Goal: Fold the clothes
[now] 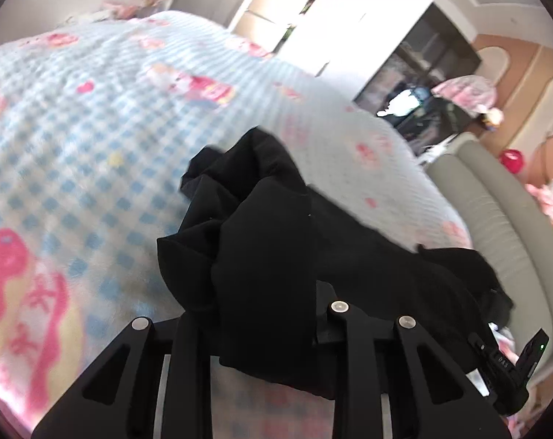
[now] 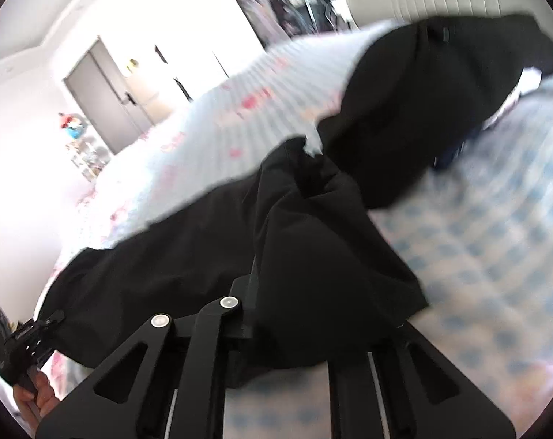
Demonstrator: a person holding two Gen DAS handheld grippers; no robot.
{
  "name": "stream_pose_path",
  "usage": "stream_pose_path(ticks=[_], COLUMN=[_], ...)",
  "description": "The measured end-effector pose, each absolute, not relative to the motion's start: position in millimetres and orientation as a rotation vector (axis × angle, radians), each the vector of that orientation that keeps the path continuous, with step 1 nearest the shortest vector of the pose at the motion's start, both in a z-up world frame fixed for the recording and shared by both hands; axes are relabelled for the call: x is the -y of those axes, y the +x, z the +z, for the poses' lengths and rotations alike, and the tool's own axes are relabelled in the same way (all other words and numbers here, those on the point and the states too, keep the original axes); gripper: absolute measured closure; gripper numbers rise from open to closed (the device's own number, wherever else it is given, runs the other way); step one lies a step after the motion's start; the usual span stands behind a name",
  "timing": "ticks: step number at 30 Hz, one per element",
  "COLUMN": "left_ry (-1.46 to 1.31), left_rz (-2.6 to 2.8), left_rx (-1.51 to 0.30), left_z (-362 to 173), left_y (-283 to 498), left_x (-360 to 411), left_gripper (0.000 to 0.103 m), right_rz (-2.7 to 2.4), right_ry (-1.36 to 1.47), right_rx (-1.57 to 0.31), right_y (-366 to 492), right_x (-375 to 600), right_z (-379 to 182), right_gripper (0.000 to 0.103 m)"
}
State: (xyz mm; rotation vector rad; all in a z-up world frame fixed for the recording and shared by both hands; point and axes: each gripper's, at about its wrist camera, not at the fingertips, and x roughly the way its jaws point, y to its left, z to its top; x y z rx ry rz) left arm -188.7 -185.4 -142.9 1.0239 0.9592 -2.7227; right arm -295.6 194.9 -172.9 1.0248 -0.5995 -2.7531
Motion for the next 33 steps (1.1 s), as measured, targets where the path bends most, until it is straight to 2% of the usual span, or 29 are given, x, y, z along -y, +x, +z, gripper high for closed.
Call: stream_pose_path(ticks=[2, 5, 6, 8, 10, 11, 13, 15, 16, 17, 18, 21, 23, 24, 25, 28, 30, 31, 32, 33], left_ry=[1.093, 1.196, 1.231, 1.297, 1.267, 1.219, 1.136, 1.088, 1.081, 1.096, 1.141, 1.24, 1.269, 1.284, 1.31, 1.366, 1.373, 1.379, 1.382, 1.375], left_rz=[-2.695, -2.648, -2.631, -2.585, -2.593, -2.611, -2.626, -2.624, -2.616, -2.594, -2.564, -2.559, -2.589, -2.603, -2.603, -2.542, -2.504, -2.484, -2.467, -2.47], left_rx=[-1.012, -1.09, -1.116, -1.203, -1.214, -1.163, -1.063, -0.974, -0.931, -0.879, -0.843, -0.867, -0.864, -0.86, -0.857, -0.826, -0.791, -0.722, -0.669, -0.707], left_z=[-153, -169, -174, -187, -188, -180, -163, -154, -151, -150, -153, -159, -163, -166, -174, -191, -195, -193, -190, -186], left_y=[-172, -146, -138, -122, -102, -89, -71, -61, -59, -62, -67, -80, -90, -94, -97, -107, -109, -107, -104, -97], left_x=[192, 201, 205, 212, 215, 218, 224, 232, 237, 238, 239, 240, 235, 232, 227, 219, 217, 215, 213, 217], left_gripper=[0.076, 0.069, 0.069, 0.064, 0.054, 0.051, 0.051, 0.051, 0.053, 0.065, 0.068, 0.068, 0.068, 0.068, 0.067, 0.065, 0.07, 0.081, 0.082, 0.082], right_rz=[-2.755, -2.764, -2.767, -2.693, -2.602, -2.591, -2.628, -2.717, -2.77, -2.826, -2.878, -2.994, -2.965, -2.939, -2.888, -2.733, -2.623, -2.641, -2.662, -2.683], right_ry=[0.962, 1.022, 1.042, 1.234, 1.362, 1.358, 1.326, 1.306, 1.302, 1.331, 1.358, 1.365, 1.259, 1.208, 1.19, 1.191, 1.264, 1.29, 1.328, 1.367], right_rx=[0.582, 0.58, 0.58, 0.609, 0.754, 0.831, 0.882, 0.847, 0.808, 0.685, 0.556, 0.176, 0.117, 0.091, 0.084, 0.08, 0.099, 0.096, 0.087, 0.078], right_y=[-271, -236, -225, -221, -215, -210, -206, -210, -204, -206, -207, -205, -191, -192, -194, -202, -209, -211, -213, -214], right_x=[-196, -216, -223, -232, -244, -252, -263, -262, -264, -257, -249, -224, -224, -211, -197, -159, -136, -132, -135, -137], right_z=[-150, -157, -159, -192, -216, -218, -209, -191, -185, -177, -168, -141, -122, -113, -112, -122, -143, -150, -158, -165], right_gripper=[0.093, 0.093, 0.09, 0.087, 0.076, 0.072, 0.058, 0.055, 0.055, 0.054, 0.054, 0.053, 0.052, 0.047, 0.042, 0.039, 0.043, 0.043, 0.043, 0.043])
